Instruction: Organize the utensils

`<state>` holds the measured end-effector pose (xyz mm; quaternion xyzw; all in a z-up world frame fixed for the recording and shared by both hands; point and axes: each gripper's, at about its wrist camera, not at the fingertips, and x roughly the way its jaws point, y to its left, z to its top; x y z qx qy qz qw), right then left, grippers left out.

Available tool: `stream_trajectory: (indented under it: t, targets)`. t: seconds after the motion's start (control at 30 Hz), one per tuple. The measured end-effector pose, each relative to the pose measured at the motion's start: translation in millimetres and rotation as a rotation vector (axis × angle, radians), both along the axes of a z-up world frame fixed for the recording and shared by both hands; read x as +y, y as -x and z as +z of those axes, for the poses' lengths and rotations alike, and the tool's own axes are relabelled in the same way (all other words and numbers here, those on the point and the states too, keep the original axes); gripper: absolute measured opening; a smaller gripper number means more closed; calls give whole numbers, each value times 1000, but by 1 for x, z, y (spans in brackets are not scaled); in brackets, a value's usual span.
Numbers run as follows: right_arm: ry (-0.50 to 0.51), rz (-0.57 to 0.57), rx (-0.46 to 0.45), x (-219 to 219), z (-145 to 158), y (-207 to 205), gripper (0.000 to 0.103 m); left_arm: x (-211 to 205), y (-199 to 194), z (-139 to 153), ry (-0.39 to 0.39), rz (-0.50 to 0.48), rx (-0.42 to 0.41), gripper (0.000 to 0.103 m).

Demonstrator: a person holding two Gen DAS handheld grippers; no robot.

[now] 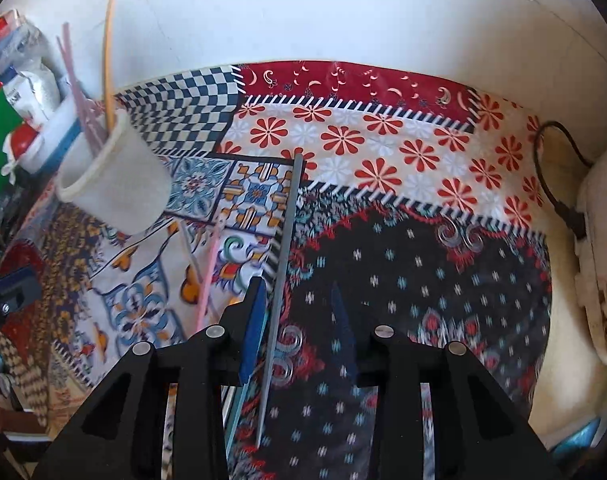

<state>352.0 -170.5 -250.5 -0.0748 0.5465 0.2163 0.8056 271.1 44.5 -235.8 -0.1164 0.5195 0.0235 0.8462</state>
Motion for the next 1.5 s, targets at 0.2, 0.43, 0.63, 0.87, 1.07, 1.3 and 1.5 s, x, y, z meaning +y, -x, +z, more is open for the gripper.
stream_trajectory:
  t: [0.2, 0.43, 0.63, 0.87, 1.07, 1.3, 1.5]
  targets:
    - [24, 50, 14, 24, -21, -30, 31, -1, -9, -19, 1, 6, 46, 29]
    - [48, 66, 12, 42, -32, -49, 26, -5, -9, -26, -14, -4, 63, 29]
    - [106, 105, -57, 60, -31, -48, 18, -3, -9, -29, 8, 2, 73, 29]
    - [61, 75, -25, 59, -30, -50, 6, -26, -22, -31, 41, -73, 77, 29]
    - [-4, 32, -37, 16, -9, -28, 6, -57, -48, -36, 69, -157, 83, 29]
    - [-88, -37, -70, -31, 23, 13, 6, -81, -84, -57, 89, -185, 131, 29]
    - [-144, -85, -89, -54, 38, 32, 6, -92, -100, -69, 54, -185, 147, 22]
